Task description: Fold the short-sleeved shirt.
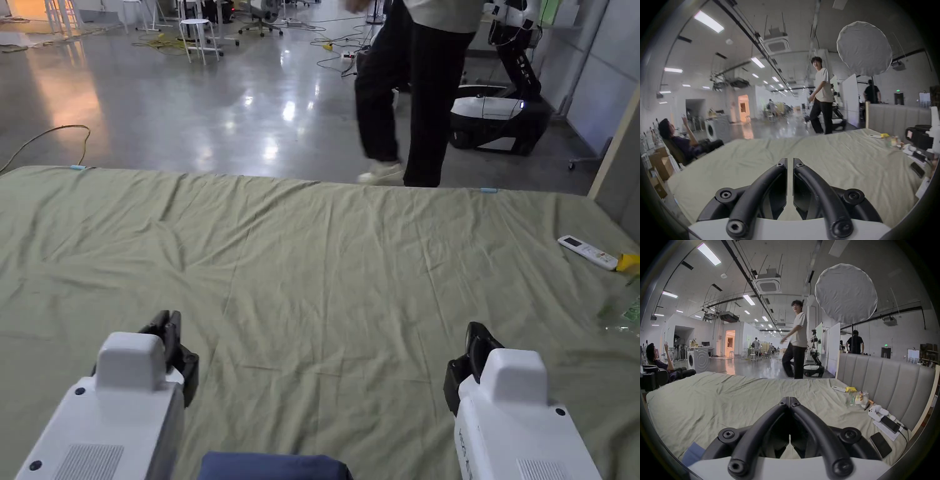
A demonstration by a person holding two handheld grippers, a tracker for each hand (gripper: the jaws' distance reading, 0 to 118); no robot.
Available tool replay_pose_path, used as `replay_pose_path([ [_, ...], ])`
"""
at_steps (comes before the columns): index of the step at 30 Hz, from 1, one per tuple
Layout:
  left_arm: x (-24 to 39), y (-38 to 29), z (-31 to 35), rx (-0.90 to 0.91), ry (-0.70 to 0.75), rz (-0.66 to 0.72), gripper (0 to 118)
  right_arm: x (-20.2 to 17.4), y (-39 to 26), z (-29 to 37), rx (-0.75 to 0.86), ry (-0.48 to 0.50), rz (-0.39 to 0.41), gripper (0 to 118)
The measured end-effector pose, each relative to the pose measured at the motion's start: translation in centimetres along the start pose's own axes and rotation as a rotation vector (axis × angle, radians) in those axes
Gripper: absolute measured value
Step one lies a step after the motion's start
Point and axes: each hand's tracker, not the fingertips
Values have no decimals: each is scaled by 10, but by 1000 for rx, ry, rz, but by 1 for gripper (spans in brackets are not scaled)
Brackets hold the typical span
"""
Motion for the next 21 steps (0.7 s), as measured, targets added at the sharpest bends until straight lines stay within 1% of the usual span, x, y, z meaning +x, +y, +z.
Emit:
replay_pose_path([
  [5, -18, 4, -8, 22, 45, -2, 6, 9, 13, 2, 45, -13, 3, 1],
  [7, -22, 2, -8, 18, 54, -6, 6, 13, 17, 3, 73, -31, 30, 1],
  [9, -28, -1, -7, 14, 52, -8, 6, 18, 16, 3, 51, -31, 29, 1],
  [10, -28, -3, -8, 3, 55, -10, 6, 19, 14, 4, 18, -21, 19, 1],
  [11, -31, -5, -7, -5, 49, -4, 6, 18, 8, 5, -52, -10, -9, 1],
  [12, -34, -7, -4, -9, 40, 4, 6, 13, 6, 10, -52, 1, 31, 1],
  [13, -36, -10, -4, -15, 38, 7, 6, 8, 0, 15, -76, 31, 17, 1],
  [15, -39, -16, -3, -40, 43, 11, 6, -10, -15, 27, -134, 120, 23, 1],
  [16, -42, -19, -2, -50, 41, 17, 6, -20, -25, 33, -161, 149, 13, 1],
  [17, -45, -22, -1, -63, 35, 28, 6, -32, -36, 39, -178, 183, 19, 1],
  [19, -48, -30, 2, -86, 30, 41, 6, -62, -58, 46, -239, 248, 67, 1],
  [20, -50, -35, 5, -98, 28, 37, 6, -74, -69, 49, -255, 280, 68, 1],
  [21, -52, -41, 7, -117, 27, 28, 6, -88, -81, 51, -305, 308, 45, 1],
])
